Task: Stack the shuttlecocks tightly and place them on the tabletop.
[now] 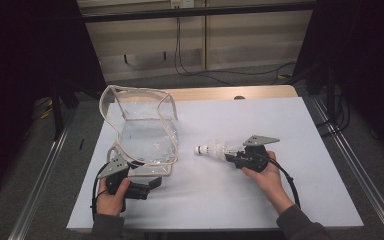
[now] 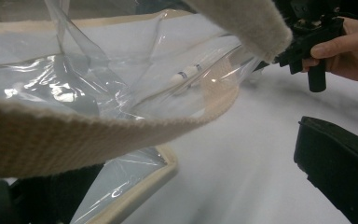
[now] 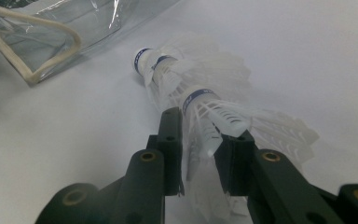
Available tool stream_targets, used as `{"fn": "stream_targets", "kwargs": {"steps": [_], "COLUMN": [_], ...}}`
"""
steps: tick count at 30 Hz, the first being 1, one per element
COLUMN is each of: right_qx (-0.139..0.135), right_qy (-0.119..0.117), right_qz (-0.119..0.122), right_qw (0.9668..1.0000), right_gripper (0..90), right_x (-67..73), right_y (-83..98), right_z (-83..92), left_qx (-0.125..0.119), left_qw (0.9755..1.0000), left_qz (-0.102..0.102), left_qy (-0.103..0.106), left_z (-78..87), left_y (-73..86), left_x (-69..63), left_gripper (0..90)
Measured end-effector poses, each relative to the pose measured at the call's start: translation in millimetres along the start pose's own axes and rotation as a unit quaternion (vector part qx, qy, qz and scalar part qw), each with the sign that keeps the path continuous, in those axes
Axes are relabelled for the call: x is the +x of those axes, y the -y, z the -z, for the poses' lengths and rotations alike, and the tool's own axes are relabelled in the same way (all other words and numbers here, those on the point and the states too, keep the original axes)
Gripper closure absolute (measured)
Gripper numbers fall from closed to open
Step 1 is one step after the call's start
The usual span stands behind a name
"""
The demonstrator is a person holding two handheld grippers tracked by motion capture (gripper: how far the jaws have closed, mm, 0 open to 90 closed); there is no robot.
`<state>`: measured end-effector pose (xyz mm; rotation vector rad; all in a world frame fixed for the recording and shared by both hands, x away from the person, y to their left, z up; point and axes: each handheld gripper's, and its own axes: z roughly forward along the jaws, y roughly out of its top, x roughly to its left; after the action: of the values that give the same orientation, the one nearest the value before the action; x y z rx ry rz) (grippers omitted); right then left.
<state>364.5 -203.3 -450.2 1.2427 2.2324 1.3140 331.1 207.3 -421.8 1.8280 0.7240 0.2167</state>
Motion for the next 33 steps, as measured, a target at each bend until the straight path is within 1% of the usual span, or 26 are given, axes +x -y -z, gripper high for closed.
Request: {"fn": "stream_targets", "kwargs": {"steps": [2,6,8,9,16,17,19,20,22,24,25,29,33], "right_qx": [-0.002,-0.003,-0.004,-0.004,-0.007,-0.008,-0.006,-0.006,-0.002,0.0,0.003,0.005,0.003], "right_qy": [0.001,0.001,0.005,0.006,0.004,0.004,0.003,0.004,0.002,0.005,0.002,-0.001,-0.001], "right_qz": [0.001,-0.003,-0.005,-0.009,-0.01,-0.011,-0.012,-0.012,-0.013,-0.013,-0.017,-0.015,-0.017], "right_qw": [1.0,1.0,1.0,0.9999,0.9999,0.9999,0.9999,0.9999,0.9999,0.9999,0.9998,0.9999,0.9999], "right_gripper": [71.4,70.6,69.1,69.0,68.3,68.3,69.0,69.0,71.1,71.7,73.0,74.9,79.6], "right_x": [-0.1,-0.9,-1.6,-2.1,-2.6,-2.2,-2.1,-2.2,-2.8,-3.5,-3.6,-3.1,-3.8], "right_y": [0.1,1.2,2.1,2.7,4.3,4.5,5.1,5.6,7.3,8.6,9.3,10.9,11.4], "right_z": [1.5,4.9,6.6,7.9,15.1,16.1,17.6,17.8,18.5,18.8,19.3,19.0,18.5], "left_qx": [0.0,0.0,0.0,0.0,0.0,-0.003,-0.005,-0.002,-0.003,-0.004,-0.005,-0.004,-0.006], "left_qw": [1.0,1.0,1.0,1.0,1.0,1.0,1.0,1.0,1.0,1.0,1.0,1.0,1.0], "left_qz": [0.0,-0.001,-0.001,-0.001,-0.001,0.003,0.003,0.0,0.002,0.001,0.002,0.001,0.001], "left_qy": [0.0,-0.001,-0.001,-0.002,-0.001,-0.002,-0.002,-0.002,-0.002,-0.002,-0.002,-0.002,-0.002], "left_z": [-0.1,0.2,0.2,0.2,0.0,-0.4,-0.6,-0.2,-0.4,-0.3,-0.5,-0.1,0.2], "left_y": [0.0,-0.1,0.0,0.0,-0.1,-0.1,-0.1,-0.3,-0.3,-0.2,-0.2,-0.4,-0.5], "left_x": [-0.1,0.0,0.1,0.0,-0.2,-0.8,-1.0,-0.6,-0.8,-0.6,-0.7,-0.5,-0.8], "left_gripper": [2.1,2.1,2.1,2.1,2.1,2.1,2.1,2.1,2.1,2.1,2.1,2.1,2.1]}}
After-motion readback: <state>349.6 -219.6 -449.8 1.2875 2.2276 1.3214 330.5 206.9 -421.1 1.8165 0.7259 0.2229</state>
